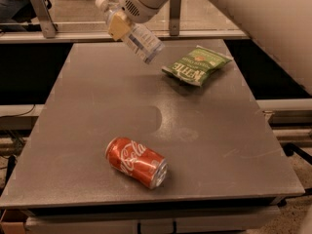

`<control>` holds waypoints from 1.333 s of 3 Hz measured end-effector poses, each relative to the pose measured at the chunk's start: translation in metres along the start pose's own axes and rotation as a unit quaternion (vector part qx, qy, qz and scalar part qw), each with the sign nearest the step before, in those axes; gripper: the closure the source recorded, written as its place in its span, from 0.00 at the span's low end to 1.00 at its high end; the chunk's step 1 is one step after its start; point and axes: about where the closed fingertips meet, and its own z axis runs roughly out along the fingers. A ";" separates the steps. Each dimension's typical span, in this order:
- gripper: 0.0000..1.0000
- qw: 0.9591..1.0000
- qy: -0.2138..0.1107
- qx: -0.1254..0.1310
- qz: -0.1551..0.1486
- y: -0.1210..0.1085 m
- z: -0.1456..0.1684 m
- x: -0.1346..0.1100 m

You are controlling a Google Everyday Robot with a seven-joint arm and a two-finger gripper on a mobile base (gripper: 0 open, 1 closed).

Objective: Place blue plastic bottle upright

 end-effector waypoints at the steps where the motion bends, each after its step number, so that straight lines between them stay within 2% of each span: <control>1: 1.00 0.998 -0.057 -0.017 0.002 -0.009 -0.019 0.027; 2: 1.00 0.992 -0.118 -0.034 0.012 -0.018 -0.036 0.058; 3: 1.00 0.983 -0.175 -0.044 0.021 -0.024 -0.051 0.088; 4: 1.00 0.971 -0.231 -0.052 0.034 -0.020 -0.071 0.106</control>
Offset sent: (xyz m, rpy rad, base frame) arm -0.0270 -0.1368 -0.0142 0.3593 -0.1301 0.1400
